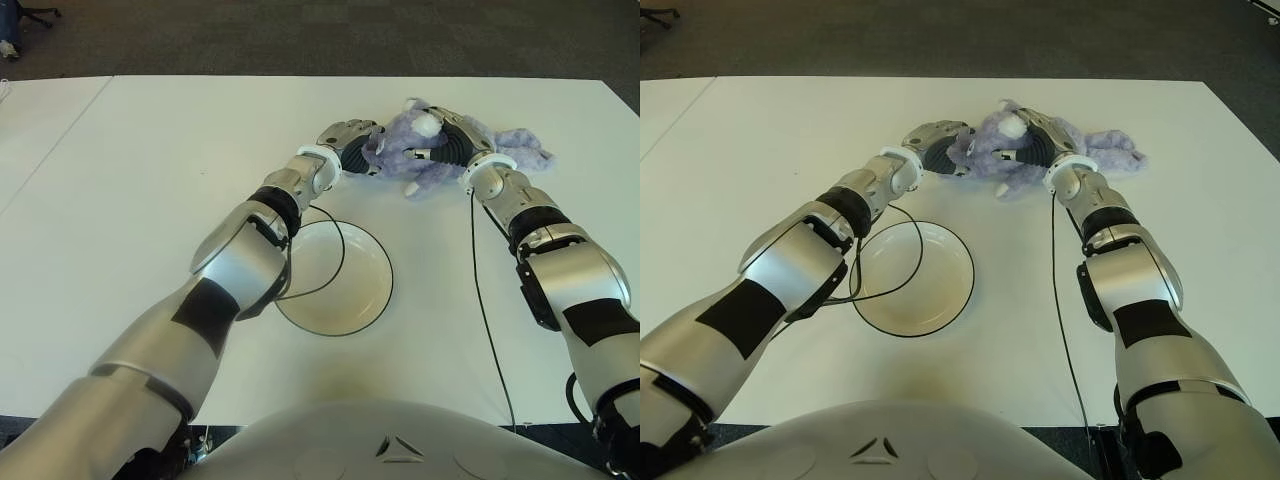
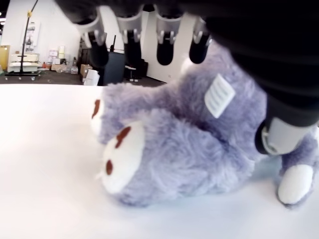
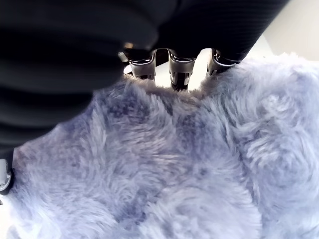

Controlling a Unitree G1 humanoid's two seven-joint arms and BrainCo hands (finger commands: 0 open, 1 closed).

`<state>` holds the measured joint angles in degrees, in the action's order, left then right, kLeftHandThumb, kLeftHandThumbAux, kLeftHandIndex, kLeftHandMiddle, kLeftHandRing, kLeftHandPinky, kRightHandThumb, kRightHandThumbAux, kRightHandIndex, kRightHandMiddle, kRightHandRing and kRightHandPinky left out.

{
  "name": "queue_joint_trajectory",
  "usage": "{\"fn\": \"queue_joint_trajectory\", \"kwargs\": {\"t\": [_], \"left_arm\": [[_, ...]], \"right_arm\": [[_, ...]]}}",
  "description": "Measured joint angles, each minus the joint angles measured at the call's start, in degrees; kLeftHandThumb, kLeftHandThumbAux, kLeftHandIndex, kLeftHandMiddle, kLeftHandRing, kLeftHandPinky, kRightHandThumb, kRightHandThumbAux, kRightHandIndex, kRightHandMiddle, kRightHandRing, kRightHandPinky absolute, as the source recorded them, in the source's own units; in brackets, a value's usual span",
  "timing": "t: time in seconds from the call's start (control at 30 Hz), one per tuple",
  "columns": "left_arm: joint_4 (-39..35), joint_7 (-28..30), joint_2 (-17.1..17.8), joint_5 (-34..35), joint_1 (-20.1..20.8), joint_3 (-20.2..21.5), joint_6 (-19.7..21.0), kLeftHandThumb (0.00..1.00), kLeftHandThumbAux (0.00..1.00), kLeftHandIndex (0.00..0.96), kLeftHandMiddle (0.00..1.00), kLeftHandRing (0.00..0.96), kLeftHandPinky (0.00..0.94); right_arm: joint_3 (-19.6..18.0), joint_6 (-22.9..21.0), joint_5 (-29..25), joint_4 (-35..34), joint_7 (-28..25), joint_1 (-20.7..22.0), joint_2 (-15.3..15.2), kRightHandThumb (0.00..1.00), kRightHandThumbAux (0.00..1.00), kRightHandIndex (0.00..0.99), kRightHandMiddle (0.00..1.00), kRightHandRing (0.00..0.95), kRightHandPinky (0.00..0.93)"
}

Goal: Put the doll into the plate.

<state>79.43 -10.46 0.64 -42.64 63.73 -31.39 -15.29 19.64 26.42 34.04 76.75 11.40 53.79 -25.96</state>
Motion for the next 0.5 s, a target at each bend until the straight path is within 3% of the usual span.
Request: {"fn": "queue_joint_trajectory", "kwargs": {"t": [0.5], "left_arm": [[0.1,0.0,0.1,-0.9,0.0,0.3,5.0,0.098,0.582,0.000,0.000,0.000,0.000]], "right_arm": [[-1.0,0.5,-1.5,-0.3,-0.7,-1.5,-2.4,0.281,0.574,0.063,0.000,0.000,0.000]]}}
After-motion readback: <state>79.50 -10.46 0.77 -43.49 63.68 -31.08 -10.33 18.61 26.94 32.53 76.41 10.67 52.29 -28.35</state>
